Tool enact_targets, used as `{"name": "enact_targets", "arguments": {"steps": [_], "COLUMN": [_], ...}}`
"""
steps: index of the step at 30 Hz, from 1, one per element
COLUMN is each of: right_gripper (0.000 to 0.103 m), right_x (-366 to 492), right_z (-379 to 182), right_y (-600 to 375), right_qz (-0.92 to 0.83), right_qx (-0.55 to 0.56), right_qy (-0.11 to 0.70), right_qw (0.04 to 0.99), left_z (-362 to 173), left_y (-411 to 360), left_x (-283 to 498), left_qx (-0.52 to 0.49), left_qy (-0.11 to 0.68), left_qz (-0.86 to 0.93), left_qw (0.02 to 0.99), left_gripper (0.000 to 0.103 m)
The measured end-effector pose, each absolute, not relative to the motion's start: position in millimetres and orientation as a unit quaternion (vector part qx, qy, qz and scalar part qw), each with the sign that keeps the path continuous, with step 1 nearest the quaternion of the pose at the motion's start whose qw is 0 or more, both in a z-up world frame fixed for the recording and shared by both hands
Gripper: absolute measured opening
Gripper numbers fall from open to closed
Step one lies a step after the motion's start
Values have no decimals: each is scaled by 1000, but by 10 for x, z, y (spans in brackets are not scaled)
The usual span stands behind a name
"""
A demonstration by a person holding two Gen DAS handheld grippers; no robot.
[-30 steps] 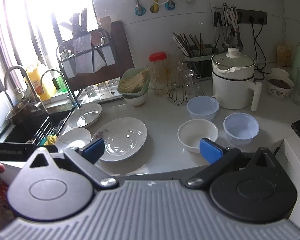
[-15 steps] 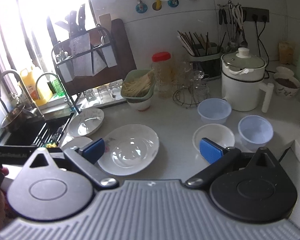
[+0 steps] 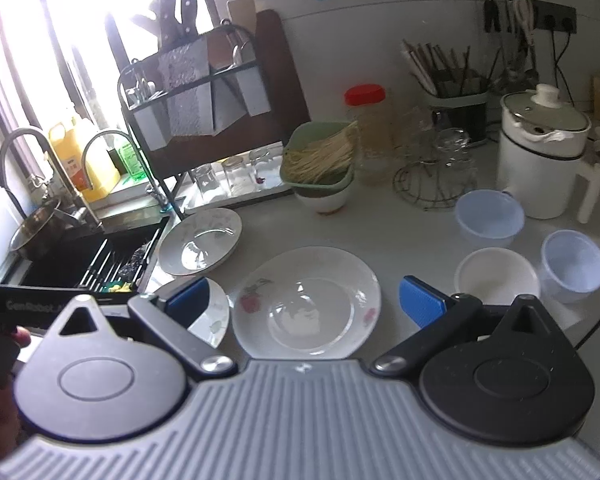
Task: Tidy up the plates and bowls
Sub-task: 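Move both grippers down to the rim of the leaf-pattern plate beside the sink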
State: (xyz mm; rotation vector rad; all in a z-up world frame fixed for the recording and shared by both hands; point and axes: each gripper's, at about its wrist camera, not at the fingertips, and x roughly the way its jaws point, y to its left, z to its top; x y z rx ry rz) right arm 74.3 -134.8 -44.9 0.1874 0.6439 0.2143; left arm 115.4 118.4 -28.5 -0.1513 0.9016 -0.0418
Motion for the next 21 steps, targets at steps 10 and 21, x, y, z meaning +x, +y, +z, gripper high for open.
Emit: {"name": "enact_targets", "arguments": {"steps": [10,21], "right_gripper": [103,101], "right_x": [1074,1480], "right_z": [-593,-878], "right_y": [-875,-253], "right_qz": [96,103], "right_qx": [95,115], "right_qy": [331,372], "right_qw": [934,915], "left_z": [-543,-971], "left_y": [1825,2478], "left_x": [1660,2082], "left_qx": [-74,-60], "left_qy": [452,483], "left_qz": [-13,-29], "left_qw": [889,873], "left_gripper": [101,101]}}
